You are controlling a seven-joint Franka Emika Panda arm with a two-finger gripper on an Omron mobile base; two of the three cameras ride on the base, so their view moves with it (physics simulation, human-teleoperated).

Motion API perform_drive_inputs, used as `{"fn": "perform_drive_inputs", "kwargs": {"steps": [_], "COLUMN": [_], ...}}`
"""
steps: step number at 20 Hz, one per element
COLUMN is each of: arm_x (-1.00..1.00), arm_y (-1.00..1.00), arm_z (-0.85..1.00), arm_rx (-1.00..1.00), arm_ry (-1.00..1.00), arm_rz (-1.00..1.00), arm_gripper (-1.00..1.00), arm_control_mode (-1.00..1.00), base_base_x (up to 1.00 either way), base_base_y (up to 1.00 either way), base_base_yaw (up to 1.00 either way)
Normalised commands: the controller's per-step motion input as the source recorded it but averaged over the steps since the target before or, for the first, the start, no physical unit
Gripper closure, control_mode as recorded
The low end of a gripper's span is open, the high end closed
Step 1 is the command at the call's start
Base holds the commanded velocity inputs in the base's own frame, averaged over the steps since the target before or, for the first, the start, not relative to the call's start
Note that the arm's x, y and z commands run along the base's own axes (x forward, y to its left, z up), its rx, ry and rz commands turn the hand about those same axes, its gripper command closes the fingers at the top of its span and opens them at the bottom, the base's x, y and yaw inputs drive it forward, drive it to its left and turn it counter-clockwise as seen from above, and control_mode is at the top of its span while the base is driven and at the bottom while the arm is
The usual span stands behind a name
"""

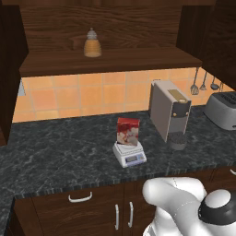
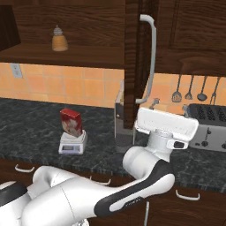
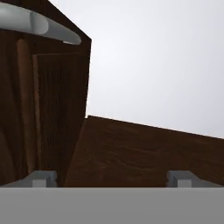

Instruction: Pick the cereal and place it on the digital scale for weighing, and close the cabinet.

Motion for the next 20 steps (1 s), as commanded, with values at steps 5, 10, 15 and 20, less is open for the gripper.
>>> {"fn": "perform_drive_inputs", "kwargs": {"steps": [5,10,15,20], "arm_x": [-0.08,0.0,0.0,0.07], "arm_y": [0.57,0.84,1.0,0.98], "arm_z": [0.84,0.56,0.27,0.29], "arm_rx": [-0.11,-0.18,-0.3,-0.33], "arm_ry": [-0.09,-0.02,0.07,0.31], "arm_rz": [-0.1,-0.13,-0.15,-0.28], "arm_gripper": [-1.0,-1.0,-1.0,-1.0], "arm_control_mode": [-1.0,-1.0,-1.0,-1.0], "base_base_x": [0.0,0.0,0.0,0.0], "base_base_y": [0.0,0.0,0.0,0.0], "base_base_yaw": [0.0,0.0,0.0,0.0]}}
